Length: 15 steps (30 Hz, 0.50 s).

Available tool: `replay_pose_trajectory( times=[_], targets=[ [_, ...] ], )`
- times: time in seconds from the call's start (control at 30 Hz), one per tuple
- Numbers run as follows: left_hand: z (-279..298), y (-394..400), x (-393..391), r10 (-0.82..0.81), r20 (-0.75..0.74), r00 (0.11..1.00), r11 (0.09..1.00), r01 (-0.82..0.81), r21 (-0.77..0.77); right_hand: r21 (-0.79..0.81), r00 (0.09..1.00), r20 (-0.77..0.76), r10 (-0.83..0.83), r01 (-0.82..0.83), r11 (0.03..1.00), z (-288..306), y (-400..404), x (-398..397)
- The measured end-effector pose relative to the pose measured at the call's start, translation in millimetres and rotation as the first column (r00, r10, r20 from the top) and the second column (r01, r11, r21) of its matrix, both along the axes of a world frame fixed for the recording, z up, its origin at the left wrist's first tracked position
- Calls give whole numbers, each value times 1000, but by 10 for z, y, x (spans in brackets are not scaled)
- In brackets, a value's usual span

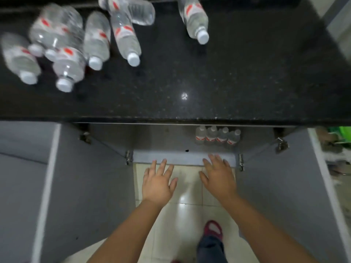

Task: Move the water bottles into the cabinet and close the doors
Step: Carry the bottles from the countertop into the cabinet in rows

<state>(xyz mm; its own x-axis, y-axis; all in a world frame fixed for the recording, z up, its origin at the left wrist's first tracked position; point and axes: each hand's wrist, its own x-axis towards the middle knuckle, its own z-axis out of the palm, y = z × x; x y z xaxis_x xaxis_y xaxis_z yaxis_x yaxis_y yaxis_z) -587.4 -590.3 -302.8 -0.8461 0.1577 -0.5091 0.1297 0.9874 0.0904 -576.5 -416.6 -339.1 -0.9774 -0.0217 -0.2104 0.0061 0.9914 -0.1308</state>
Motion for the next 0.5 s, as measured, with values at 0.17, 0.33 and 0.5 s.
replay_pose_trajectory(
  times=[0.17,0.33,0.5],
  targets=[
    [733,-301,231,23,-110,994,999,-19,32,-25,993,-110,-38,35,999,700,-288,197],
    [1333,-621,233,41,-283,958,998,-23,66,-44,960,-279,-34,23,999,1326,-445,68],
    [1720,-778,-141,90,-421,902,993,-47,111,-62,898,-435,-64,41,997,1836,-344,-343]
  ],
)
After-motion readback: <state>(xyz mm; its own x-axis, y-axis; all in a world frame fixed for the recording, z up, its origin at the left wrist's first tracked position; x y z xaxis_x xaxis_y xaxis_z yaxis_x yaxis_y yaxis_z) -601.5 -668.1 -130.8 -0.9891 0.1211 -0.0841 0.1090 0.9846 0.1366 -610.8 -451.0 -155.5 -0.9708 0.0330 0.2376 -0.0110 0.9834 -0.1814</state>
